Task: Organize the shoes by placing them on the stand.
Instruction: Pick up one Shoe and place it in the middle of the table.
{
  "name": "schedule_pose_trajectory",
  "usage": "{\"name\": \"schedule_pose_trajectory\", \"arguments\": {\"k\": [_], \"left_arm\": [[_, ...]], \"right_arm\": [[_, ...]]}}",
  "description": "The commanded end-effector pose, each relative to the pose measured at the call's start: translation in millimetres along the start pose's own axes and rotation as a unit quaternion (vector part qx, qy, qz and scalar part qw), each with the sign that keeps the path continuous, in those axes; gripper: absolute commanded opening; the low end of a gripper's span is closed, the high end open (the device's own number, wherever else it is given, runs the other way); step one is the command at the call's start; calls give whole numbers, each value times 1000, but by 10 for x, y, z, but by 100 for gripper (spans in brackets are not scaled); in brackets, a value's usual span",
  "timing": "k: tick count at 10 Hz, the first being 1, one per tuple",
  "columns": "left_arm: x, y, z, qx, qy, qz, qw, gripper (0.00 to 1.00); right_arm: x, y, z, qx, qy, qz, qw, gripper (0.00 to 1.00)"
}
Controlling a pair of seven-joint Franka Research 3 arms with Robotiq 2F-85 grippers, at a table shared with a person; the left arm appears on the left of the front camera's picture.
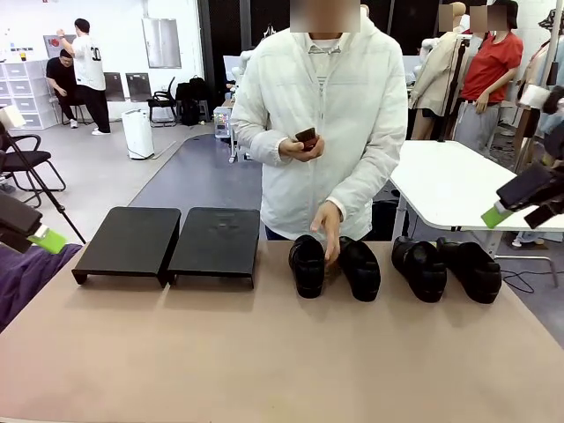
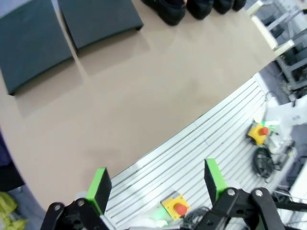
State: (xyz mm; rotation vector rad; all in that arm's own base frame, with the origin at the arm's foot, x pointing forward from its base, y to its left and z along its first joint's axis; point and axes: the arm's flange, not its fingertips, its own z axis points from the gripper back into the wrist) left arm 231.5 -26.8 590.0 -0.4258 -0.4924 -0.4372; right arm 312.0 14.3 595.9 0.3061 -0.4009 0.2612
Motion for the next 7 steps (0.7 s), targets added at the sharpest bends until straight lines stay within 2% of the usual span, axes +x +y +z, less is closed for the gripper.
{"name": "schedule_pose_trajectory", "arguments": {"k": [1, 2, 3, 4, 5, 7], "left_arm": [[-1, 15, 29, -10, 0, -3, 1000, 100], [-1, 15, 29, -10, 0, -3, 1000, 100], [-1, 15, 29, -10, 0, -3, 1000, 100], [-1, 15, 29, -10, 0, -3, 1000, 100], [-1, 15, 29, -10, 0, -3, 1000, 100], [-1, 15, 29, -10, 0, -3, 1000, 100]], "right_arm": [[645, -290, -161, -20, 12, -26, 999, 100], [849, -447, -289, -15, 5, -34, 999, 100], [1000, -592, -446, 13, 22, -30, 999, 100], [968, -714, -398, 39, 37, -29, 998, 100], [849, -806, -221, 50, 29, -33, 998, 100], [638, -1124, 8, 18, 18, -83, 996, 100]]}}
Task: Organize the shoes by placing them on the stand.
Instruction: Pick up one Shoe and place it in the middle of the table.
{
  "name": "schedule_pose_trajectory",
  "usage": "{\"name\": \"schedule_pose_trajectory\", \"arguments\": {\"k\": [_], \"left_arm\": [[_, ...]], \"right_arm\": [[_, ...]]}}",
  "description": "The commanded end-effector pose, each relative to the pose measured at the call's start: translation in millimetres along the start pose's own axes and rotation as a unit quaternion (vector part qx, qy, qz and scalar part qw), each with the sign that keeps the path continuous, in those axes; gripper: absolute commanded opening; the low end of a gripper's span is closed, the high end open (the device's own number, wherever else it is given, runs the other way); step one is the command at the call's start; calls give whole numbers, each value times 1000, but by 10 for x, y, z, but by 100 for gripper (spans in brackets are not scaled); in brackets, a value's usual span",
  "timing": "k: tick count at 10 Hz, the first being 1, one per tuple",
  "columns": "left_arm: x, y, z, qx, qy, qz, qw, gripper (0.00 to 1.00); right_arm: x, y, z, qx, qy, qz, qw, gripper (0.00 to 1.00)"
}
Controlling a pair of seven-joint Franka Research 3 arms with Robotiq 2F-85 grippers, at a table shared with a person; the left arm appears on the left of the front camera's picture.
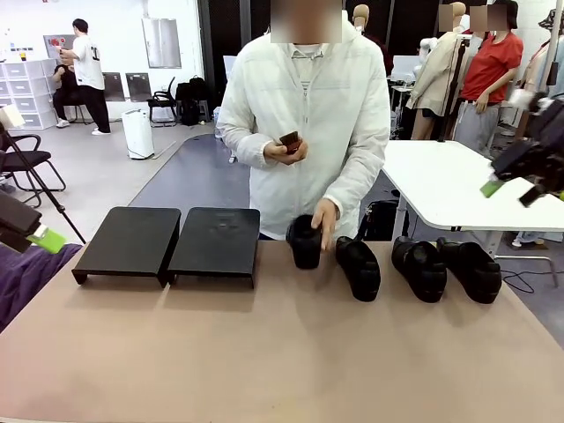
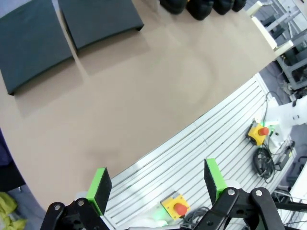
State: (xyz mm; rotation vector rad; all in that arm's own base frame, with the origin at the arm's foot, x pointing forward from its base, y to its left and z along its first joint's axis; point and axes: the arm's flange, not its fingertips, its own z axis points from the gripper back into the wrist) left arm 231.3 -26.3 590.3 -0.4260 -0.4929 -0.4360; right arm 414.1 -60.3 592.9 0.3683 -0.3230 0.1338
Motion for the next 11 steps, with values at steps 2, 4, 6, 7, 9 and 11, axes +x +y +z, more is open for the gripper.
{"name": "schedule_pose_trajectory", "arguments": {"k": [2, 4, 6, 7, 9, 11], "left_arm": [[2, 13, 24, -10, 0, -3, 1000, 100], [2, 13, 24, -10, 0, -3, 1000, 100], [2, 13, 24, -10, 0, -3, 1000, 100], [2, 13, 24, -10, 0, -3, 1000, 100], [2, 13, 24, -10, 0, -3, 1000, 100], [2, 13, 24, -10, 0, -3, 1000, 100]], "right_arm": [[-181, -416, 137, 2, -26, -54, 998, 100], [-77, -342, -13, 1, -40, -32, 999, 100], [226, -466, -617, -12, -42, -10, 999, 100], [322, -546, -932, -21, -38, -7, 999, 100], [500, -696, -1420, -40, -35, -9, 999, 100], [696, -857, -1872, -56, -23, -9, 998, 100]]}}
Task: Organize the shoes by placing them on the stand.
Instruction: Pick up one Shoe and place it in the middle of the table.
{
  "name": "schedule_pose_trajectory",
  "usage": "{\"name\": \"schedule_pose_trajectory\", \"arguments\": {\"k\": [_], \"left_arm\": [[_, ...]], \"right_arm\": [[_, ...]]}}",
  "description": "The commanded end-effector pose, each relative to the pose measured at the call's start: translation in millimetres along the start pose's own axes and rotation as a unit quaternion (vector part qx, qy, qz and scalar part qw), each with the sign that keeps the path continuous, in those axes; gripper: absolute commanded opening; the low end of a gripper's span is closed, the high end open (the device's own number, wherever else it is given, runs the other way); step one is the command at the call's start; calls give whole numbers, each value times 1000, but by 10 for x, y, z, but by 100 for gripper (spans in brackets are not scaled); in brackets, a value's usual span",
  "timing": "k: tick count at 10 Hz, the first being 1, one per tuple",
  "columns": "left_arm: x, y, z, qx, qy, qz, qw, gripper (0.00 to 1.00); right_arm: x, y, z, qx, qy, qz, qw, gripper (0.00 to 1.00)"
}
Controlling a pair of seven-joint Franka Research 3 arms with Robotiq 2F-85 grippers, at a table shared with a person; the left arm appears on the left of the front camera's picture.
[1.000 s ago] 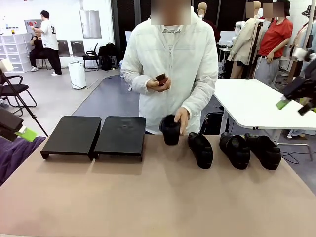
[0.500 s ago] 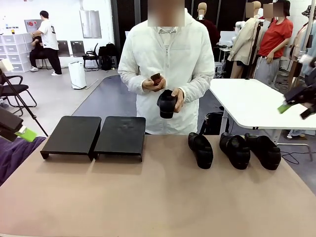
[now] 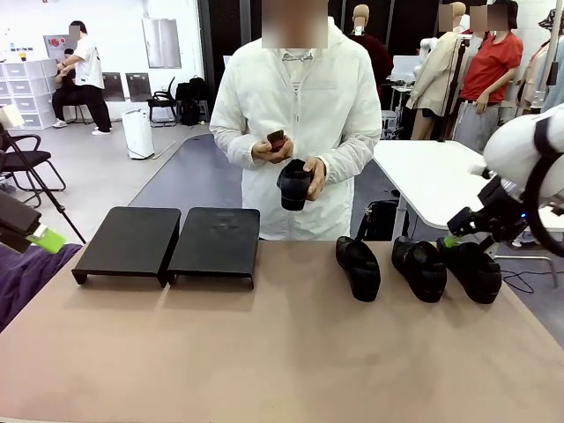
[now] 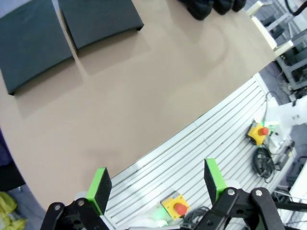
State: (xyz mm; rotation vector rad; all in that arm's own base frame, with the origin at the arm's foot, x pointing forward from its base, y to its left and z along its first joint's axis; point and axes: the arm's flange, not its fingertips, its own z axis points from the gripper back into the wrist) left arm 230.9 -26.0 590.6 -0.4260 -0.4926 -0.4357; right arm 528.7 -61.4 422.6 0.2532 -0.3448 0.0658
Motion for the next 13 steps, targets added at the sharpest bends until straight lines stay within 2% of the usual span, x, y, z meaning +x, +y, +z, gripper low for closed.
{"name": "schedule_pose_trajectory", "arguments": {"k": [1, 3, 5, 7, 10, 12, 13], "left_arm": [[3, 13, 19, -10, 0, -3, 1000, 100], [3, 13, 19, -10, 0, -3, 1000, 100], [3, 13, 19, -10, 0, -3, 1000, 100], [3, 13, 19, -10, 0, -3, 1000, 100], [3, 13, 19, -10, 0, -3, 1000, 100], [3, 13, 19, -10, 0, -3, 1000, 100], [3, 13, 19, -10, 0, -3, 1000, 100]], "right_arm": [[265, -30, -243, 18, -2, 17, 1000, 100], [387, -32, -464, 13, 23, 7, 1000, 100], [443, 83, -587, -24, 44, -2, 999, 100], [505, 93, -685, -48, 39, -15, 998, 100], [562, 108, -868, -68, 65, -33, 995, 100], [570, 133, -932, -92, 67, -36, 993, 100], [570, 117, -937, -82, 64, -33, 994, 100]]}}
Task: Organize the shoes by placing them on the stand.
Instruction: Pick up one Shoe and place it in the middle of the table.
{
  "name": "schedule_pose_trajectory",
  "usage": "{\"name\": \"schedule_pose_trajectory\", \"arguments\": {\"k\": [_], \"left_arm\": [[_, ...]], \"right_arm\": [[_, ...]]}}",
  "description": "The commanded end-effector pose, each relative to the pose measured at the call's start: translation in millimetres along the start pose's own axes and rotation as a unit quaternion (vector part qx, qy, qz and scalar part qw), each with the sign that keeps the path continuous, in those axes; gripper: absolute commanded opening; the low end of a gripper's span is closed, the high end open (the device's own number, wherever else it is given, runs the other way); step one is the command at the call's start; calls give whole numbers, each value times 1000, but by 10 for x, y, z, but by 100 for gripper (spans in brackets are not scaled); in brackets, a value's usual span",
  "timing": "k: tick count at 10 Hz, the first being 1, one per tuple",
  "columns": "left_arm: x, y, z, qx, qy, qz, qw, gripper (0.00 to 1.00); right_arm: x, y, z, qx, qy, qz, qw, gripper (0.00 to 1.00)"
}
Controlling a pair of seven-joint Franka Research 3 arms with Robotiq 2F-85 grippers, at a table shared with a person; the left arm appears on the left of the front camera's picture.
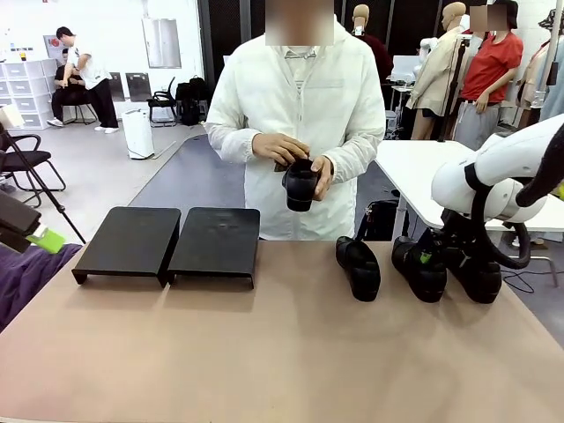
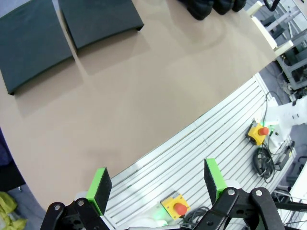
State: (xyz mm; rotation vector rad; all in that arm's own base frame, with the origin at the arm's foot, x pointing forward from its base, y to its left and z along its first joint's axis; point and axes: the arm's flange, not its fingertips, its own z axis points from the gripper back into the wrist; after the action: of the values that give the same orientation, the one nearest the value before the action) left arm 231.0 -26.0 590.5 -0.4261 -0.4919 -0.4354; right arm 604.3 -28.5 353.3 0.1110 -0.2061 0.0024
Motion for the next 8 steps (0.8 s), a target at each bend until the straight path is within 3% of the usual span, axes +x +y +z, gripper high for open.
{"name": "schedule_pose_trajectory", "arguments": {"k": [1, 2, 8], "left_arm": [[4, 12, 19, -10, 0, -4, 1000, 100], [4, 12, 19, -10, 0, -4, 1000, 100], [4, 12, 19, -10, 0, -4, 1000, 100]], "right_arm": [[82, 8, 6, -8, -2, 0, 1000, 43], [87, -2, -15, -5, 1, 1, 1000, 0], [60, -6, -3, 6, 0, 9, 1000, 0]]}}
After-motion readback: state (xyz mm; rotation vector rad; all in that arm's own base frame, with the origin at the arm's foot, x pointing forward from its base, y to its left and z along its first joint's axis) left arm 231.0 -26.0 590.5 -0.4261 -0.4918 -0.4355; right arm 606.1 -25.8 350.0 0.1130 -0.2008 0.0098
